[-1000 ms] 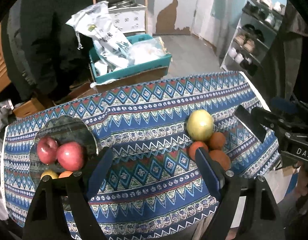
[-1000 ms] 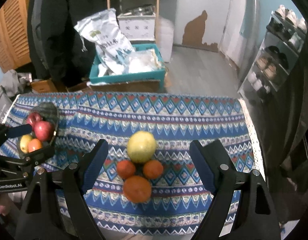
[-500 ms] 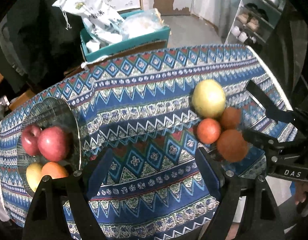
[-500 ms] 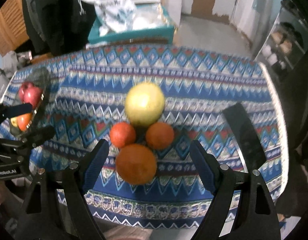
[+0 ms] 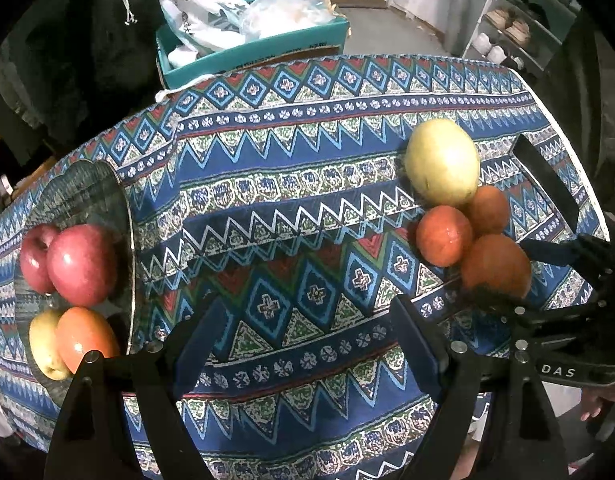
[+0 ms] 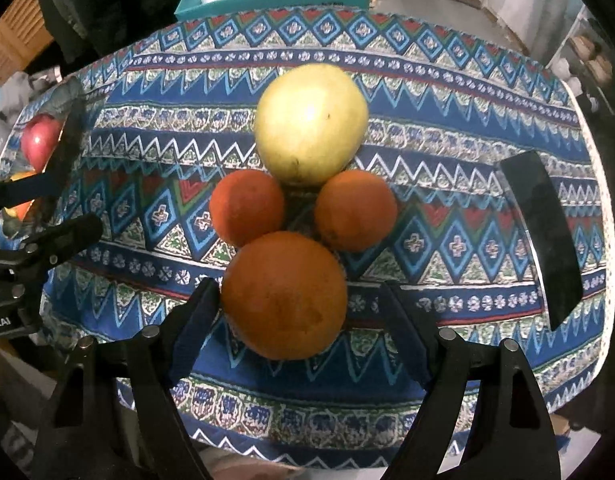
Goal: Organize fruits
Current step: 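Grasp a tangerine with the left tool while the right tool grasps the large orange, then lift the tangerine with the left tool while the right tool lifts the orange toward the plate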
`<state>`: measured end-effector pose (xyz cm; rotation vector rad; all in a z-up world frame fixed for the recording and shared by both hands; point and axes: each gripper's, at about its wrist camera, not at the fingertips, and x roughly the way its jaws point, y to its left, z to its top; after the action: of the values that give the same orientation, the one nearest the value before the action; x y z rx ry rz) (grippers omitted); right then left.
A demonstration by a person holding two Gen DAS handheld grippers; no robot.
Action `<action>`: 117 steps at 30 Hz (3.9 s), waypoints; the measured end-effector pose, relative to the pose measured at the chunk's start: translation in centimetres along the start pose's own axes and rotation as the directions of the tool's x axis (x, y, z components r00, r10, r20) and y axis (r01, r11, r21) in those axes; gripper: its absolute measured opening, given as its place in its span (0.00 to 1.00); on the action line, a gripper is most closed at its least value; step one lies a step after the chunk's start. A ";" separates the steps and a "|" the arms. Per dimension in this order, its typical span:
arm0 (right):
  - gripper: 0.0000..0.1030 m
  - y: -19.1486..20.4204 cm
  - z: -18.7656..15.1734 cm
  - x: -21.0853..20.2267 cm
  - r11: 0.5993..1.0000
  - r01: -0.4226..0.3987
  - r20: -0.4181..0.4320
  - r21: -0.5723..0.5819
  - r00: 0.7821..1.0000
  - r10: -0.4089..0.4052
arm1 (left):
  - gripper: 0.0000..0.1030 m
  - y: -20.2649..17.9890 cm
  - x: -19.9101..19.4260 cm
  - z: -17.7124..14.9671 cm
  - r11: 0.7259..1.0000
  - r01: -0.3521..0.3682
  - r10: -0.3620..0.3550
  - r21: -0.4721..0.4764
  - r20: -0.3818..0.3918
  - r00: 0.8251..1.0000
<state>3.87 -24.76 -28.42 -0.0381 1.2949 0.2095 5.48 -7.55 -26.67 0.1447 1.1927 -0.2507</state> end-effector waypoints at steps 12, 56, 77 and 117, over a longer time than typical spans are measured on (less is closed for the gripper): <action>0.60 0.2 -0.9 0.1 0.999 -0.030 0.012 -0.020 0.999 0.030 | 0.83 -1.4 -0.2 0.8 0.999 0.038 -0.039 0.010 0.014 0.999; 0.60 -10.5 0.0 -3.5 0.970 0.023 0.169 0.243 0.983 -0.066 | 0.44 -8.8 4.5 3.5 0.982 0.179 -0.178 0.055 -0.023 0.984; 0.60 -7.0 1.7 -10.5 0.984 0.070 0.322 0.166 0.939 -0.121 | 0.44 -6.3 -4.7 4.3 0.987 0.159 -0.161 0.024 0.158 0.974; 0.60 5.8 8.3 -15.5 0.999 0.001 0.459 -0.037 0.888 0.016 | 0.44 4.1 -13.6 3.0 0.981 0.136 -0.080 -0.136 0.352 0.933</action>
<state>6.79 -19.90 -10.74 -0.0126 0.8163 0.2322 4.55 -2.73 -13.05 -0.1033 0.8660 -0.2645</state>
